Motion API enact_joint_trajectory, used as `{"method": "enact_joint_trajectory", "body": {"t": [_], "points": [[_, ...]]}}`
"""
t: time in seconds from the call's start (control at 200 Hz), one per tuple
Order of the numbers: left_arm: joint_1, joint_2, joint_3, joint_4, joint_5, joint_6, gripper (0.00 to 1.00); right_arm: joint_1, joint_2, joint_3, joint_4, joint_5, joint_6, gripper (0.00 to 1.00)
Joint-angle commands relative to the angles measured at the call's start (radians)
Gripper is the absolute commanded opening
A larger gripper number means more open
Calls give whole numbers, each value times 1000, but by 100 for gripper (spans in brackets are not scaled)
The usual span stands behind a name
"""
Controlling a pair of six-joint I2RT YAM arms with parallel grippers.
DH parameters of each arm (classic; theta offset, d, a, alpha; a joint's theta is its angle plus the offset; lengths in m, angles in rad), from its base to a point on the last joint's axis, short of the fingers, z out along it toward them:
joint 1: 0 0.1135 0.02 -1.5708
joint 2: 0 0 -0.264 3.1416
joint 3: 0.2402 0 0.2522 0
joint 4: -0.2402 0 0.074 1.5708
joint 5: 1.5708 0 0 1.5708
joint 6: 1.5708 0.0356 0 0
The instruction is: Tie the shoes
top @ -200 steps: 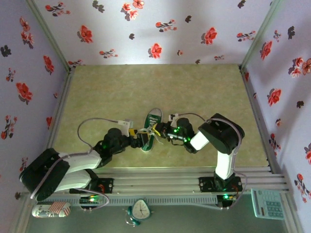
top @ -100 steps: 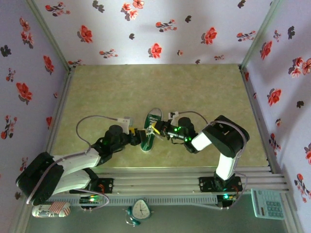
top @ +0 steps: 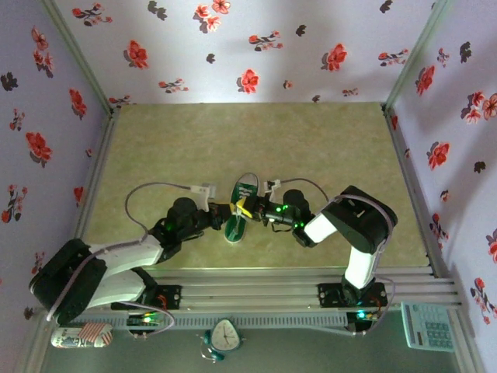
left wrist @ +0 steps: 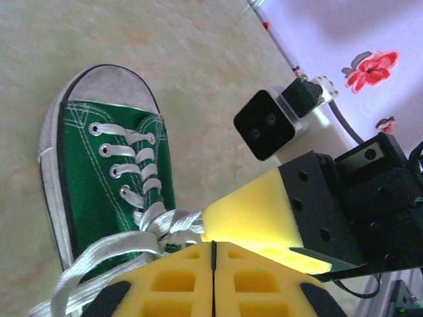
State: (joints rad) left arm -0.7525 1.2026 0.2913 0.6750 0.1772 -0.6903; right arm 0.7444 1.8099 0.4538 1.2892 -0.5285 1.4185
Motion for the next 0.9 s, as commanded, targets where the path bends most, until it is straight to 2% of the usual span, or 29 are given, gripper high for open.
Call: {"method": "enact_joint_trajectory", "body": {"t": [0.0, 0.135, 0.345, 0.53, 0.895], "points": [[9, 42, -19, 105, 50, -15, 6, 6, -7, 14, 66, -14, 12, 9], [14, 118, -13, 191, 105, -32, 13, 7, -4, 15, 70, -2, 21, 9], [28, 212, -36, 337, 145, -66, 15, 7, 4, 23, 75, 1, 32, 9], [50, 211, -48, 350, 152, -63, 29, 7, 10, 23, 82, -2, 38, 9], [97, 267, -64, 463, 265, -86, 30, 7, 19, 22, 95, -2, 45, 9]]}}
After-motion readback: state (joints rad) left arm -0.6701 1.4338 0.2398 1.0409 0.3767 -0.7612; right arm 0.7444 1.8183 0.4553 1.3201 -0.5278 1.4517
